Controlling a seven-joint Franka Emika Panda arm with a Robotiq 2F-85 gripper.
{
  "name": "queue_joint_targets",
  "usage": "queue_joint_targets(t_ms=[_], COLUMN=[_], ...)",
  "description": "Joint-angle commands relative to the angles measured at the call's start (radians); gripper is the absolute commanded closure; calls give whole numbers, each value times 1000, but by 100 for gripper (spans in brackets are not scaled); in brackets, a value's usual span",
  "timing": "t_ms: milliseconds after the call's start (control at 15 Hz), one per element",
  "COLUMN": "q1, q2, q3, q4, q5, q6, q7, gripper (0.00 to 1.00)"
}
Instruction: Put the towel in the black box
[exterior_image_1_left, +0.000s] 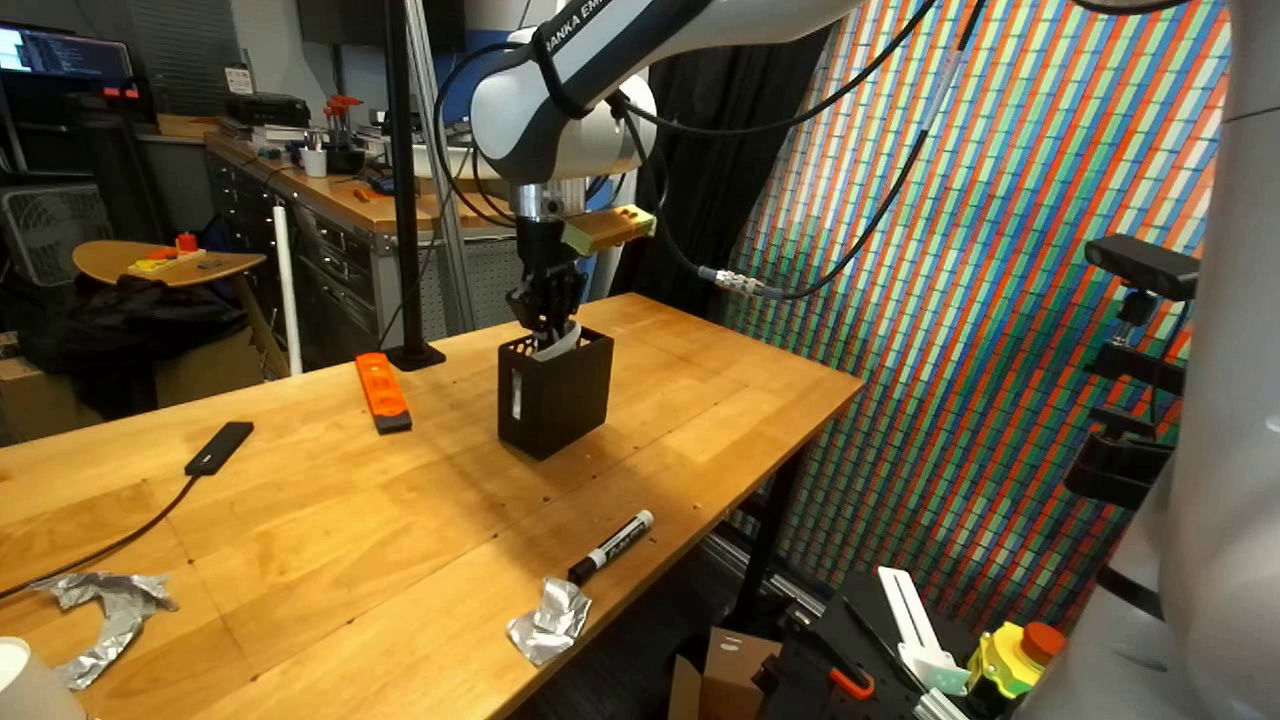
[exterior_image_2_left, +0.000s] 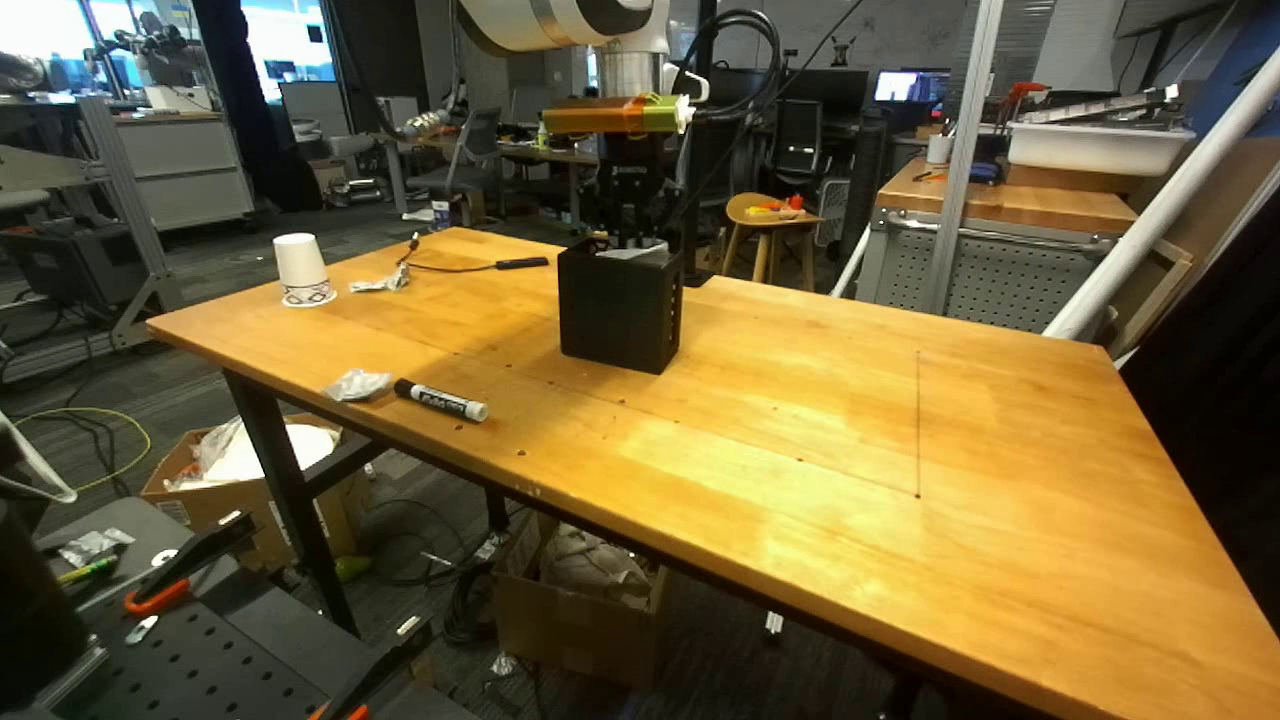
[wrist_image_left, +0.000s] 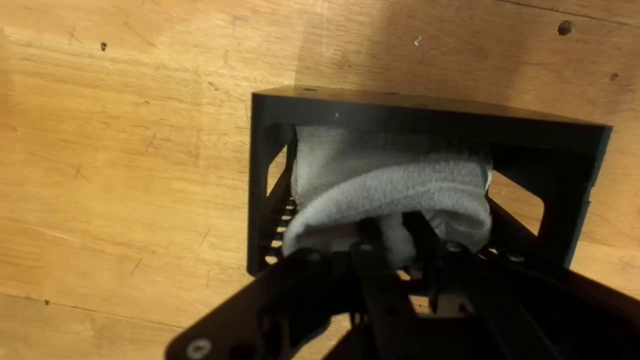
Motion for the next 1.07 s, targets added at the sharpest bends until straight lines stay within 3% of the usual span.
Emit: queue_joint_targets(t_ms=[0, 1000], q1=[-2, 1], q2=[-14, 84], q3=[7, 36], q4=[-2, -11], q5=[18, 59], q6=[-18, -29], q7=[3, 2], gripper=[100, 99])
